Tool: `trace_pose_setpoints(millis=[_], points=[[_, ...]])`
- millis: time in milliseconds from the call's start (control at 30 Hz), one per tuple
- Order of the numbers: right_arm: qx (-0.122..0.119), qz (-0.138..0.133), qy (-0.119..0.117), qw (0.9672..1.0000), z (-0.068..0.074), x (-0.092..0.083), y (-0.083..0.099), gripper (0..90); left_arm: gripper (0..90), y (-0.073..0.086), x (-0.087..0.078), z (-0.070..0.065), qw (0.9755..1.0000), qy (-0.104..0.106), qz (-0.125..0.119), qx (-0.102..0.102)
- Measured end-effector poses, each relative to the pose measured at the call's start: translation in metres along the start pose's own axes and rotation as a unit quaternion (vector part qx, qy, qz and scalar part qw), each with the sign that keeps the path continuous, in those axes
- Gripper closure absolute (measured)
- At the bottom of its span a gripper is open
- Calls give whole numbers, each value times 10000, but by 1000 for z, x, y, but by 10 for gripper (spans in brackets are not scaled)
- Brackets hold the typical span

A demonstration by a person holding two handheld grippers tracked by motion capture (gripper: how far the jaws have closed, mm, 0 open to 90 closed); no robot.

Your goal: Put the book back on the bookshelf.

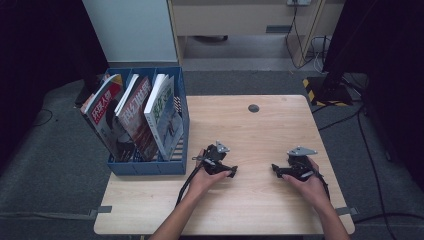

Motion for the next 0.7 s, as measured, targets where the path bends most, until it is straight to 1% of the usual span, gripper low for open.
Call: trace_pose_setpoints(millis=[133, 267, 367, 700], points=[[-23, 0, 1, 10000, 0, 0, 0, 166, 50, 1, 0, -1, 10000, -33, -16, 58], [-25, -2, 1, 10000, 0, 0, 0, 166, 43, 3, 2, -4, 9997, -118, -8, 221], [-30, -4, 2, 10000, 0, 0, 0, 166, 28, 4, 2, -4, 9996, -116, -100, 221], [7, 9, 6, 10000, 1, -1, 1, 165, 24, 7, 0, -5, 9997, -135, -101, 183]])
Point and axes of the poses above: each handheld gripper's, and its own axes: x roughly forward along the jaws, y roughly out of its underside, z roughly to its left, the point moved 2 cm from there along x, roughly forward along the jaws, and after that the axes turned 5 degrees about x, right-handed, at the moved point
